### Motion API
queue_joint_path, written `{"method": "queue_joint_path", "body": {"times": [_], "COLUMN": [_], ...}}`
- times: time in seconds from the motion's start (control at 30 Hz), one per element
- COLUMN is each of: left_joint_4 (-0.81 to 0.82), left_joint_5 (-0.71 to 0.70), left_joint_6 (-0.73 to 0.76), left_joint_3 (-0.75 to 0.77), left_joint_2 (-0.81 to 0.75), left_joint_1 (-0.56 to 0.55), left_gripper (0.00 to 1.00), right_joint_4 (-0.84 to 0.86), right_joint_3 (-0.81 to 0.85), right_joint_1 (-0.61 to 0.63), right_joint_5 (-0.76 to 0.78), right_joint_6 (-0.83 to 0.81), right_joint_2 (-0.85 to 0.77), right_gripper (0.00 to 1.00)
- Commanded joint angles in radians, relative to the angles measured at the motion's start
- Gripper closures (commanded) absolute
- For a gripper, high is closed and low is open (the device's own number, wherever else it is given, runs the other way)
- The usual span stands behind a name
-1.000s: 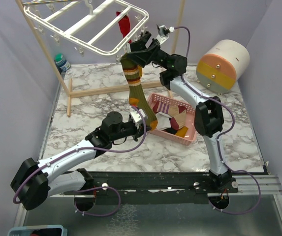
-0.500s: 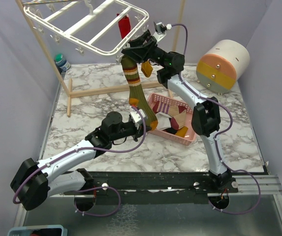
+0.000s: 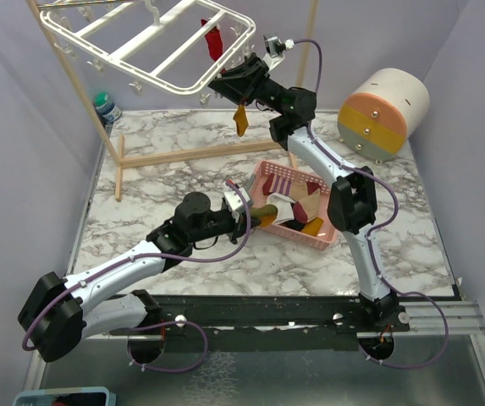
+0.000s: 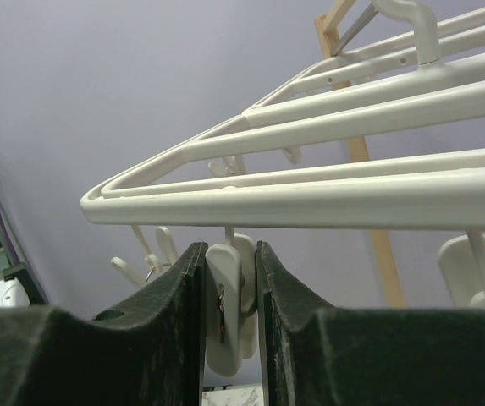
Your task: Remove the socks clipped to the hanger
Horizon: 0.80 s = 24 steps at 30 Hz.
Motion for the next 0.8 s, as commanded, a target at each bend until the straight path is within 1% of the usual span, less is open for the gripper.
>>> {"method": "queue_joint_path", "body": {"times": [0.0,0.03,0.07,0.1,0.13,0.17,0.2,0.23,0.27,0.3,0.33,0.4,0.47,0.57,0.63,0.7,0.77], "left_joint_4": [0.003,0.002,0.002,0.003,0.002,0.001,-0.001,-0.005,-0.010,-0.016,-0.022,-0.034,-0.043,-0.062,-0.078,-0.081,-0.076], "left_joint_5": [0.026,0.027,0.028,0.027,0.029,0.029,0.029,0.029,0.031,0.032,0.033,0.035,0.038,0.051,0.064,0.080,0.101], "left_joint_6": [-0.014,-0.014,-0.014,-0.014,-0.013,-0.012,-0.011,-0.010,-0.008,-0.006,-0.003,0.003,0.003,0.047,0.066,0.079,0.093], "left_joint_3": [0.010,0.012,0.015,0.016,0.020,0.024,0.029,0.037,0.045,0.056,0.067,0.094,0.123,0.176,0.217,0.252,0.286], "left_joint_2": [0.000,0.003,0.006,0.007,0.009,0.010,0.011,0.012,0.014,0.013,0.014,0.014,0.016,0.033,0.052,0.074,0.105], "left_joint_1": [-0.005,-0.005,-0.005,-0.005,-0.005,-0.005,-0.004,-0.005,-0.005,-0.005,-0.004,-0.004,-0.005,-0.005,-0.006,-0.009,-0.009], "left_gripper": [1.00,1.00,1.00,1.00,1.00,1.00,1.00,1.00,1.00,1.00,1.00,1.00,1.00,1.00,1.00,1.00,1.00], "right_joint_4": [-0.017,-0.019,-0.022,-0.024,-0.023,-0.023,-0.023,-0.023,-0.022,-0.020,-0.023,-0.059,-0.098,0.001,0.004,-0.057,-0.215], "right_joint_3": [0.030,0.026,0.020,0.014,0.004,-0.005,-0.016,-0.030,-0.047,-0.072,-0.100,-0.187,-0.328,-0.572,-0.707,-0.807,-0.885], "right_joint_1": [0.006,0.006,0.005,0.006,0.006,0.005,0.005,0.004,0.005,0.004,0.003,0.003,-0.003,-0.038,-0.080,-0.126,-0.156], "right_joint_5": [0.004,0.005,0.005,0.005,0.005,0.002,-0.004,-0.008,-0.017,-0.026,-0.035,-0.048,-0.036,0.003,0.053,0.086,0.152], "right_joint_6": [-0.005,-0.005,-0.003,-0.001,-0.001,-0.001,-0.002,-0.005,-0.006,-0.011,-0.020,-0.065,-0.110,-0.102,-0.118,-0.181,-0.317], "right_joint_2": [0.020,0.019,0.017,0.012,0.008,0.002,-0.005,-0.014,-0.024,-0.039,-0.058,-0.113,-0.194,-0.350,-0.467,-0.583,-0.716], "right_gripper": [0.99,0.97,0.91,0.79,0.63,0.50,0.40,0.32,0.21,0.08,0.01,0.00,0.00,0.00,0.00,0.00,0.00]}}
